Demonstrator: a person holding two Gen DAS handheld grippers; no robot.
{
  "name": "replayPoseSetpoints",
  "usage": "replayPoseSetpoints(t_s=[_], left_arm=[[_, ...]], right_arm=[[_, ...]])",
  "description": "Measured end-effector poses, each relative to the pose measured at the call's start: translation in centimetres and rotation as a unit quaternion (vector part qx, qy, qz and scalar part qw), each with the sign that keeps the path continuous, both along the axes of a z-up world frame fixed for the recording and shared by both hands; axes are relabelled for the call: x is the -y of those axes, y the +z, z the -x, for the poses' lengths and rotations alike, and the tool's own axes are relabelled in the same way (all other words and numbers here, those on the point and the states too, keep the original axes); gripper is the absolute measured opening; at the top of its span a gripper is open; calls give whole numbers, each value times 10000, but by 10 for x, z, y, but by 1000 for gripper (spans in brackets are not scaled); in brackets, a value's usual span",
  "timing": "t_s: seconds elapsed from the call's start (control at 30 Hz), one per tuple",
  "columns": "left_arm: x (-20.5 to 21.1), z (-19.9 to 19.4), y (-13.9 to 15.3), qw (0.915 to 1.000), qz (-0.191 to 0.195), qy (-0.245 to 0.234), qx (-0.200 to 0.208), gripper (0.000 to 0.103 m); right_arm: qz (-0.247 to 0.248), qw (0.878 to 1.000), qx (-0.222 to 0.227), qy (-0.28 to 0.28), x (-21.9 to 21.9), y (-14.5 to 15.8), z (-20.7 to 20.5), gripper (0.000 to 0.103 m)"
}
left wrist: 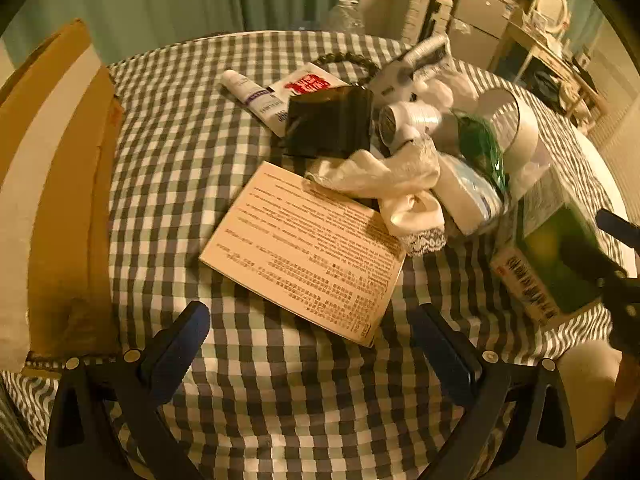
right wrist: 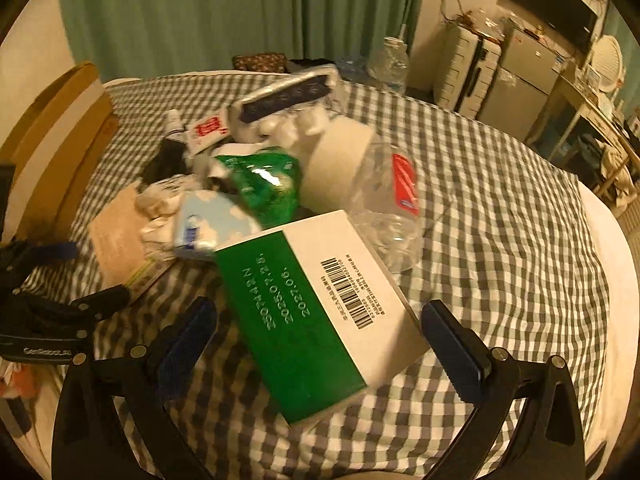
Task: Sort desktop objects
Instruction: 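Grasp the red-and-white medicine box with the left tool while the right holds the green-and-white box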
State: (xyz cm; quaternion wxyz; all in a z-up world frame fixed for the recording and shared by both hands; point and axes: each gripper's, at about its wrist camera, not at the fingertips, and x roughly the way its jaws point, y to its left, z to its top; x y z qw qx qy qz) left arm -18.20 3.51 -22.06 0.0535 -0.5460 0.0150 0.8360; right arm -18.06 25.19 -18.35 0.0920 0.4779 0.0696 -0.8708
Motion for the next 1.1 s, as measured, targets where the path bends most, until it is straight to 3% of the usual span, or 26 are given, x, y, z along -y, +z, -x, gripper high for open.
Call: replayPoseSetpoints(t_s=[0.13, 0.33, 0.37, 0.4, 0.57, 0.73, 0.93, 1.1], left_arm=[[4, 3, 2, 9984, -306, 449, 180, 103], [-12, 13, -17, 9964, -127, 728, 407, 103], [-12, 15, -19, 9958, -96, 806, 417, 103], [-12, 18, -22, 9943, -66, 964, 459, 103], [-6, 23, -20, 9844, -485, 1632, 434, 103], [5, 31, -17, 9717, -652, 2247, 322, 103], [21, 38, -28, 9678, -980, 2264, 501, 103], [47, 15, -25, 9727, -784, 2067, 709, 103]], right_arm=[[11, 9997, -191, 159, -2, 10, -2, 103], [111, 9971, 475, 590, 6, -17, 7, 102], [72, 9968, 504, 622, 9, -19, 8, 96], [67, 9964, 527, 655, 11, -20, 7, 91], [67, 9975, 432, 550, 11, -19, 6, 90], [286, 9976, 476, 403, 2, -20, 6, 91], [204, 9982, 403, 403, 3, -18, 3, 91], [249, 9982, 402, 374, -1, -16, 3, 91]])
